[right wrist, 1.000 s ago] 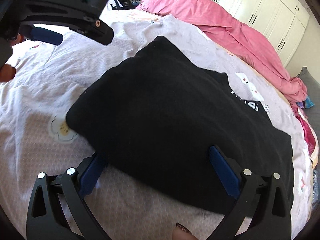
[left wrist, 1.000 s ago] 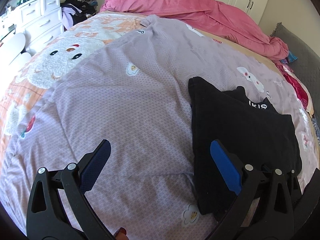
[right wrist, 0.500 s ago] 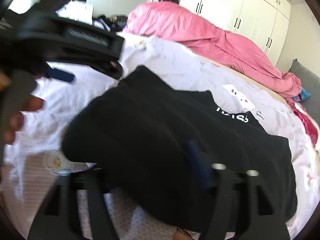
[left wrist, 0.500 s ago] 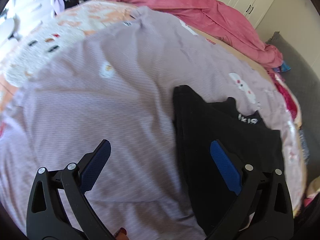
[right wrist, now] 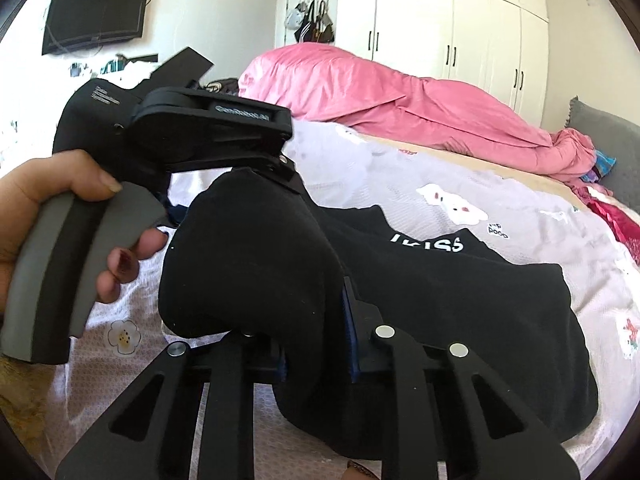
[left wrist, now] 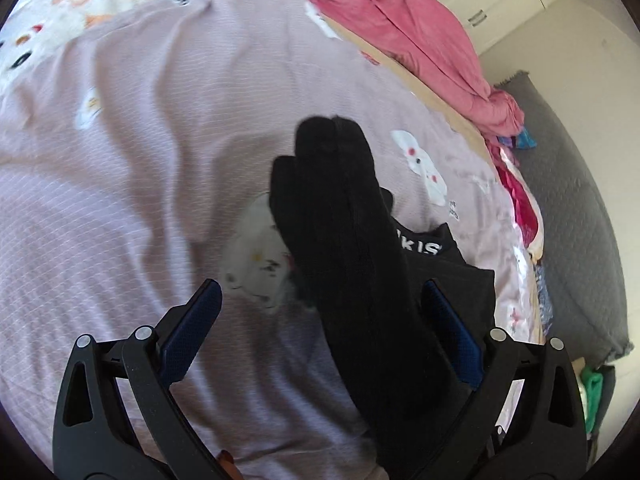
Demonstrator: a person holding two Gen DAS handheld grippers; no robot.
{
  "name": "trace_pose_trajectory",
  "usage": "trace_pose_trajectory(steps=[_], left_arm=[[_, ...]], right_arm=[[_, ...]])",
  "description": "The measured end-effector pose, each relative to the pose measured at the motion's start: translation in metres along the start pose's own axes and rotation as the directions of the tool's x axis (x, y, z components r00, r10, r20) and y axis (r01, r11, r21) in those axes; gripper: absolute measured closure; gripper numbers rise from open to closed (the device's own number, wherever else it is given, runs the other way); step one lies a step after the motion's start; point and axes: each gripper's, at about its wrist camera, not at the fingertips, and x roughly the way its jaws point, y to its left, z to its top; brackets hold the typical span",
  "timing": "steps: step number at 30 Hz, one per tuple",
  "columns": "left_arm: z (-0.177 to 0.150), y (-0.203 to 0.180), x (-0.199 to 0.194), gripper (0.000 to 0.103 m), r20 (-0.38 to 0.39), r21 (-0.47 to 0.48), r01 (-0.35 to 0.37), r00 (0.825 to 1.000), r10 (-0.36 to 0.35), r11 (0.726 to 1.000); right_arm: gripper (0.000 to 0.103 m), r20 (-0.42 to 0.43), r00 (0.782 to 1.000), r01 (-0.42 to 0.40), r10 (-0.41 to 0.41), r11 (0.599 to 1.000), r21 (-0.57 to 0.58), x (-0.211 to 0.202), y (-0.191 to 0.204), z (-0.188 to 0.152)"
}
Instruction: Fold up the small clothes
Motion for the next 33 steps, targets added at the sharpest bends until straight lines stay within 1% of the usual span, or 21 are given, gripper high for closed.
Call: trace_pose_trajectory(steps=[1,2,3,5,8,11,18,26,33], left_arm=[[0.000,-0.004,0.001,0.017,-0.004,0.005,0.011,1.000,-0.011,1.000],[0.000,-0.009,0.003,0.029,-0.008,0.009,0.023,1.000,-0.023,1.000],[-0.001,-0.013,0.004,0.034,-0.011,0.013,0.035,0.999,-0.035,0.999],[-0.002,-0.027,0.005,0.057,-0.012,0.039,0.061,0.998,-0.060,0.997],[-0.003,-0.050,0.005,0.071,-0.003,0.089,0.061,0.998,-0.061,0.994],[-0.004,-0.071,0.005,0.075,0.003,0.129,0.064,0.998,-0.065,0.990],[-0.009,-0.121,0.010,0.075,0.005,0.200,0.062,0.998,-0.064,0.978],[-0.017,-0.156,0.025,0.075,-0.017,0.241,0.048,0.999,-0.045,0.969],[-0.028,-0.187,0.048,0.075,-0.048,0.278,0.031,0.999,-0.018,0.960]], right_arm=[[0.084,0.006,1.000,0.001,-0.001,1.000,0.009,-0.002,-0.002,0.000],[0.084,0.011,1.000,0.001,-0.001,1.000,0.016,-0.006,-0.003,-0.001],[0.084,0.015,1.000,0.003,-0.003,1.000,0.022,-0.008,-0.006,-0.001],[0.084,0.020,1.000,0.008,-0.008,1.000,0.029,-0.013,-0.009,-0.001],[0.084,0.034,0.999,0.019,-0.020,0.999,0.041,-0.021,-0.015,-0.001],[0.084,0.051,0.998,0.029,-0.032,0.997,0.066,-0.032,-0.024,0.000],[0.084,0.072,0.996,0.045,-0.055,0.990,0.134,-0.053,-0.053,-0.002],[0.084,0.061,0.997,0.037,-0.049,0.982,0.185,-0.064,-0.081,-0.014],[0.084,0.046,0.998,0.018,-0.032,0.961,0.274,-0.071,-0.112,-0.028]])
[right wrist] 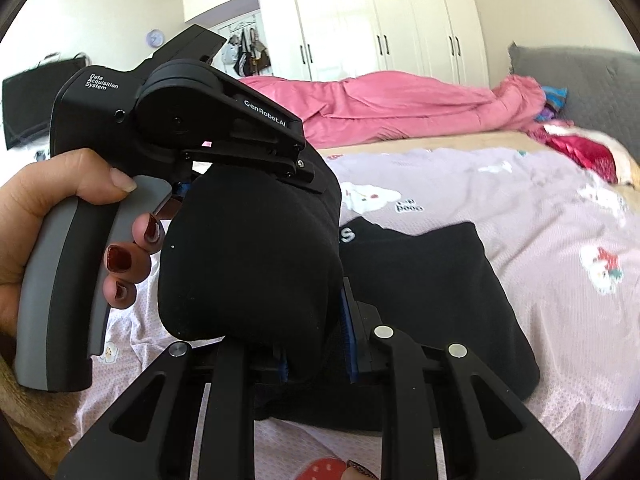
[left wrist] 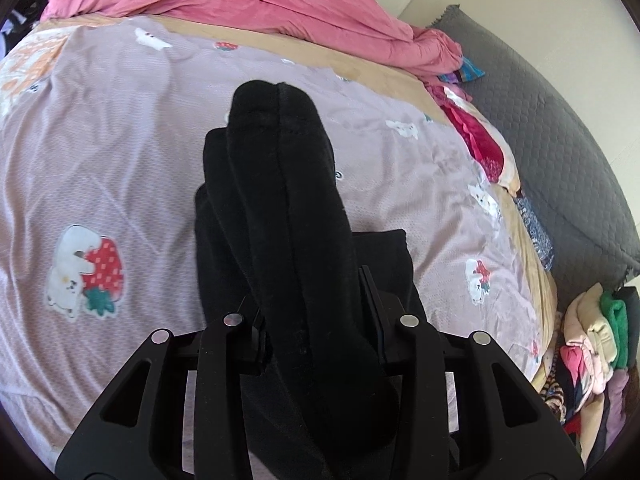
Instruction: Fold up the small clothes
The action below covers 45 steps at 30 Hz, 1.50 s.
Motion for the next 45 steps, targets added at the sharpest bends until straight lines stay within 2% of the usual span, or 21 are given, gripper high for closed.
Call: trace_pose_trajectory(steps=[13,21,25,27,29,32,34,36,38,41,45], left_arm=[[-0.009,-0.044,0.050,0.075,-0.078,0.058,-0.036,0.996,0.041,0.998],[-0.014,-0.059,0.071,0.069,-0.117,0.087,-0.045,0.992,0.055,0.995],[-0.015,-0.063,0.080,0.063,-0.135,0.096,-0.048,0.989,0.061,0.994],[-0.015,-0.065,0.085,0.058,-0.145,0.097,-0.045,0.988,0.059,0.994],[-0.014,-0.066,0.090,0.048,-0.160,0.096,-0.036,0.986,0.051,0.995],[-0.013,-0.071,0.093,0.044,-0.189,0.111,-0.031,0.981,0.052,0.993],[-0.010,-0.071,0.085,0.032,-0.176,0.090,0.013,0.984,0.003,0.996],[-0.007,-0.071,0.071,0.031,-0.137,0.093,0.036,0.990,-0.023,0.995],[-0.007,-0.069,0.059,0.031,-0.104,0.108,0.037,0.994,-0.026,0.994],[-0.011,-0.053,0.043,0.031,-0.053,0.118,-0.021,0.998,0.027,0.993],[-0.025,-0.025,0.036,0.031,-0.030,0.118,-0.112,0.993,0.116,0.987]], right_arm=[[0.084,-0.051,0.999,0.014,-0.007,0.990,0.143,-0.002,-0.049,-0.016],[0.084,-0.092,0.996,0.008,0.017,0.966,0.259,0.003,-0.074,-0.028],[0.084,-0.102,0.995,0.010,0.020,0.959,0.284,0.004,-0.080,-0.030],[0.084,-0.108,0.994,0.007,0.027,0.955,0.297,0.003,-0.082,-0.032],[0.084,-0.116,0.993,0.009,0.028,0.951,0.310,0.004,-0.085,-0.033],[0.080,-0.127,0.992,0.017,0.026,0.945,0.326,0.001,-0.089,-0.035],[0.078,-0.140,0.990,0.029,0.021,0.937,0.349,-0.001,-0.096,-0.037],[0.077,-0.153,0.988,0.044,0.016,0.923,0.383,-0.003,-0.105,-0.040],[0.068,-0.174,0.984,0.041,0.041,0.897,0.440,-0.006,-0.120,-0.043],[0.060,-0.169,0.975,-0.038,0.147,0.852,0.523,-0.010,-0.136,-0.046],[0.036,-0.146,0.970,-0.088,0.195,0.840,0.536,-0.013,-0.147,-0.034]])
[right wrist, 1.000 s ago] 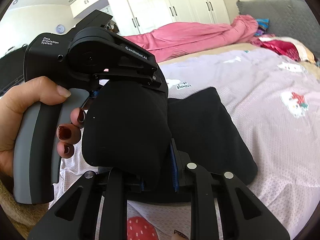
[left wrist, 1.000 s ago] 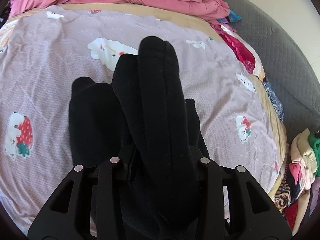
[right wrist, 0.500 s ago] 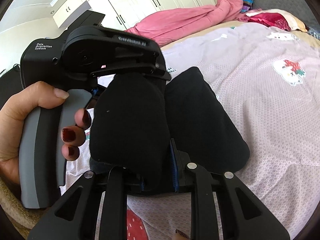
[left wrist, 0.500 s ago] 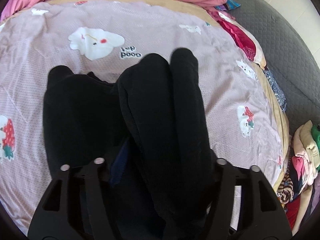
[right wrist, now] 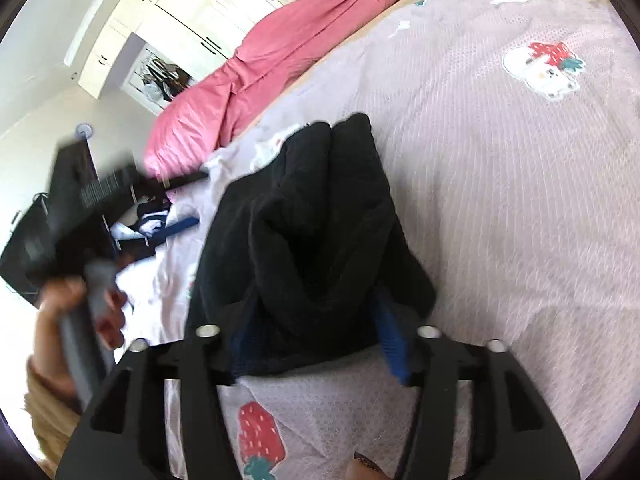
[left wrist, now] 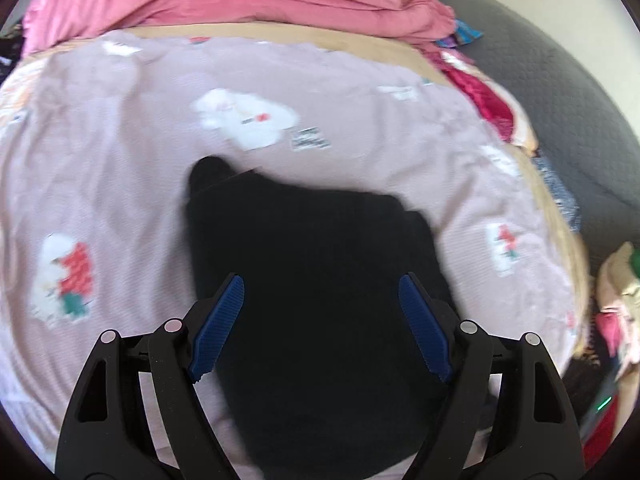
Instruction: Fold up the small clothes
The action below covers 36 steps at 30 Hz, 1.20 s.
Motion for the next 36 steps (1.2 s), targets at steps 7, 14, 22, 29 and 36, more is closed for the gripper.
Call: trace_pose_trajectory(steps=[7,14,22,29,36], left_arm=[[-0.033,0.024,0.003,0.031,-0.027,-0.011,-0.027,0.999,0.027,1.000],[-0.047,0.020,0.001,0.031,-0.017,0.028,-0.044,0.999,0.044,0.999],[-0.050,0.022,-0.008,0.030,0.003,0.038,-0.063,0.998,0.063,0.997],[-0.059,0.021,-0.001,0.025,-0.027,0.038,-0.049,0.998,0.050,0.998],[-0.062,0.021,0.002,0.024,-0.035,0.033,-0.041,0.999,0.042,0.999]], right_arm=[[0.026,-0.146,0.988,-0.059,0.058,0.998,-0.004,0.035,-0.007,0.058],[0.069,-0.230,0.972,0.008,-0.039,0.991,-0.134,0.071,0.012,0.081],[0.081,-0.154,0.988,-0.082,0.024,0.921,-0.381,0.047,0.068,0.092],[0.081,-0.218,0.967,0.053,-0.133,0.939,-0.339,0.079,0.020,0.086],[0.073,-0.188,0.976,0.056,-0.110,0.962,-0.268,0.079,0.005,0.077]])
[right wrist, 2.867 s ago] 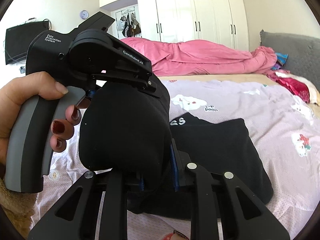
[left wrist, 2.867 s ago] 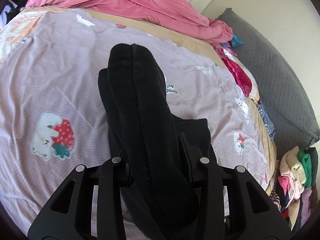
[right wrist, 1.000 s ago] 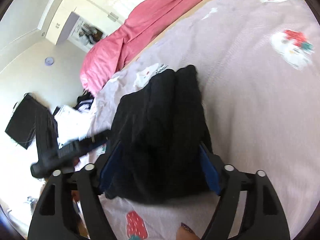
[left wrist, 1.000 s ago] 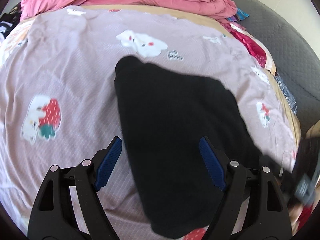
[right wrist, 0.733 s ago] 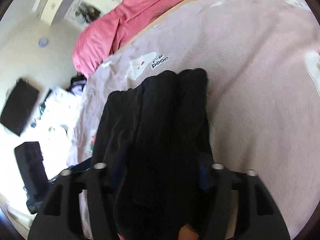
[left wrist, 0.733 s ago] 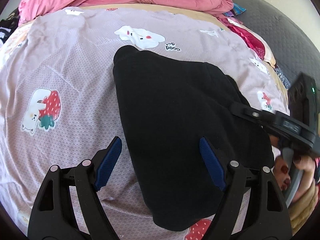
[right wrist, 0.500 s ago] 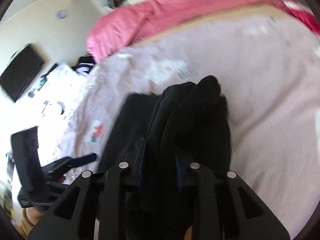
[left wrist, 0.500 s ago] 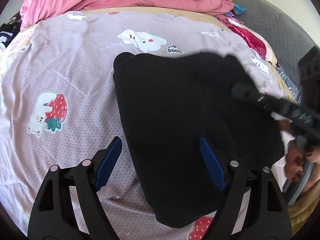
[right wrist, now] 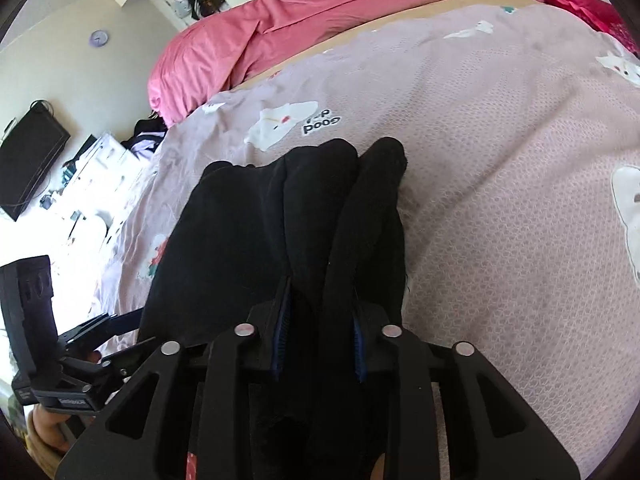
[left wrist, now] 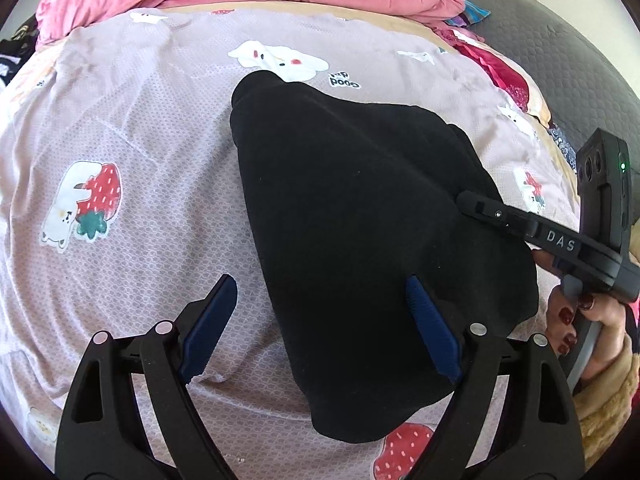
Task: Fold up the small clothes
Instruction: 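Lay the folded side down and open both grippers, then pull both open grippers back from the folded sweatshirt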
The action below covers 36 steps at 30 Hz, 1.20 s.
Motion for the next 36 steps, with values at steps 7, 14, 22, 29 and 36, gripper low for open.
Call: trace_pose_trajectory(steps=[7,14,22,29,36], left_arm=[[-0.001,0.001,-0.002,0.024,0.002,-0.006,-0.001,1.000,0.001,1.000],[-0.009,0.000,-0.010,0.024,0.010,0.002,0.009,1.000,-0.009,1.000],[-0.017,-0.006,-0.009,0.024,0.008,0.003,0.020,1.000,-0.020,1.000],[-0.020,-0.004,-0.018,0.024,0.022,-0.001,0.014,1.000,-0.013,1.000],[-0.029,-0.011,-0.036,0.021,0.060,0.013,0.018,0.998,-0.018,1.000]], right_arm=[[0.054,-0.018,0.997,-0.075,0.076,0.996,0.050,-0.020,0.004,-0.019],[0.078,-0.005,0.997,-0.076,0.076,0.997,0.018,-0.039,0.013,-0.035],[0.063,0.012,0.995,0.099,-0.099,0.995,-0.031,-0.036,0.017,-0.051],[0.046,0.111,0.976,0.198,-0.189,0.977,-0.074,-0.067,0.035,-0.057],[0.021,0.236,0.947,0.241,-0.216,0.967,-0.082,-0.103,0.055,-0.068]])
